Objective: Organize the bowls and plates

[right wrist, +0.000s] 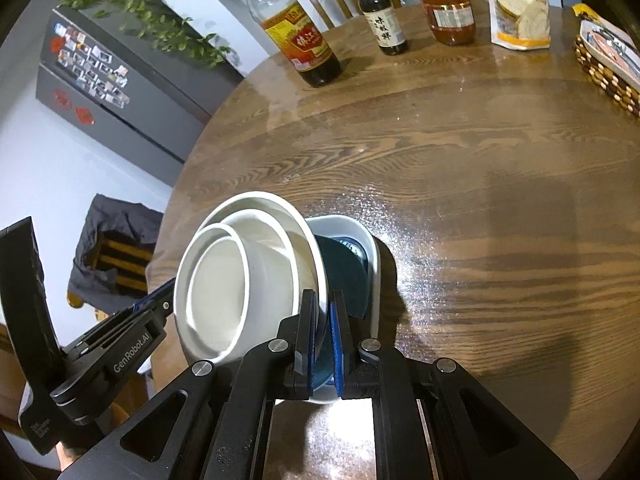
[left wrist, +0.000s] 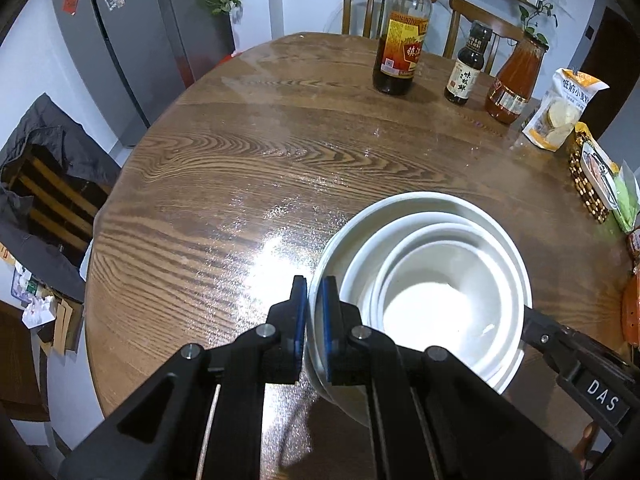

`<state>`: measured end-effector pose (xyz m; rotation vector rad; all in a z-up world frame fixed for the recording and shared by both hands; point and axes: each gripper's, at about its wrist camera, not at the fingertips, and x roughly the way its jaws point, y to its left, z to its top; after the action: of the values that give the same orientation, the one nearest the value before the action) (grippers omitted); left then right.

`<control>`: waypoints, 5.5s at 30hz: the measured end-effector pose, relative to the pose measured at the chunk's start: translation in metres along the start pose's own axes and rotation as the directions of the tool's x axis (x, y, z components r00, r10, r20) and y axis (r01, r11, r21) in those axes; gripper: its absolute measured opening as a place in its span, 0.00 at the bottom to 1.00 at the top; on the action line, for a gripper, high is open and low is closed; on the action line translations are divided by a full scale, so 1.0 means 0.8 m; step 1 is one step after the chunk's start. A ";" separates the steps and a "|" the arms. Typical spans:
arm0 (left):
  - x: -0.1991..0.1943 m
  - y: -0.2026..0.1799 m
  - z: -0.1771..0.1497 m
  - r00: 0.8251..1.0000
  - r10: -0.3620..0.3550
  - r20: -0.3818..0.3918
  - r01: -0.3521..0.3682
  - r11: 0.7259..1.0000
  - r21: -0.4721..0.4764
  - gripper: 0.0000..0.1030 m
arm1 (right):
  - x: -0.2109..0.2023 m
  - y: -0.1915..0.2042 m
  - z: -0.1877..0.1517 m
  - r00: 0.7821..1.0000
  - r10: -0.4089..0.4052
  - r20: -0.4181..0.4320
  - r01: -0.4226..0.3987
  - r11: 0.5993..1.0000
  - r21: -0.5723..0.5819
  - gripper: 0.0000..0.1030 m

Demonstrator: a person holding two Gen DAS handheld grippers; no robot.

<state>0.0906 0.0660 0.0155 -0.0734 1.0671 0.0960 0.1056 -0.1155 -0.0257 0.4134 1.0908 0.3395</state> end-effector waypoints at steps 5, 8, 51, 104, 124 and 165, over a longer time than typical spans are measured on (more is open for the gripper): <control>0.014 0.004 0.004 1.000 -0.010 -0.017 0.010 1.000 0.014 0.03 | 0.010 -0.002 0.002 1.000 -0.016 -0.002 0.016 1.000 0.022 0.10; 0.022 0.003 0.006 1.000 -0.012 -0.028 0.013 1.000 0.026 0.03 | 0.016 -0.004 0.003 1.000 -0.024 -0.008 0.024 0.999 0.038 0.10; 0.053 -0.022 0.057 0.998 -0.041 0.050 0.034 0.993 0.116 0.03 | 0.026 0.001 0.047 0.989 -0.127 0.081 0.125 0.992 0.026 0.10; 0.054 -0.005 0.053 0.999 0.003 0.053 -0.007 0.997 0.075 0.38 | 0.023 0.013 0.050 0.966 -0.243 0.083 0.245 0.969 -0.015 0.10; 0.055 0.005 0.052 0.998 0.028 0.055 -0.031 0.998 0.055 0.59 | 0.019 0.015 0.047 0.943 -0.311 0.122 0.318 0.947 -0.045 0.23; -0.053 0.015 -0.023 0.992 -0.016 0.122 0.000 0.992 0.124 0.99 | -0.043 0.066 -0.051 0.960 -0.224 0.167 0.266 0.916 -0.301 0.90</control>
<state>0.0528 0.0745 0.0438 0.0395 0.9473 0.0266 0.0505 -0.0790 0.0104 0.0048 0.9268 0.2570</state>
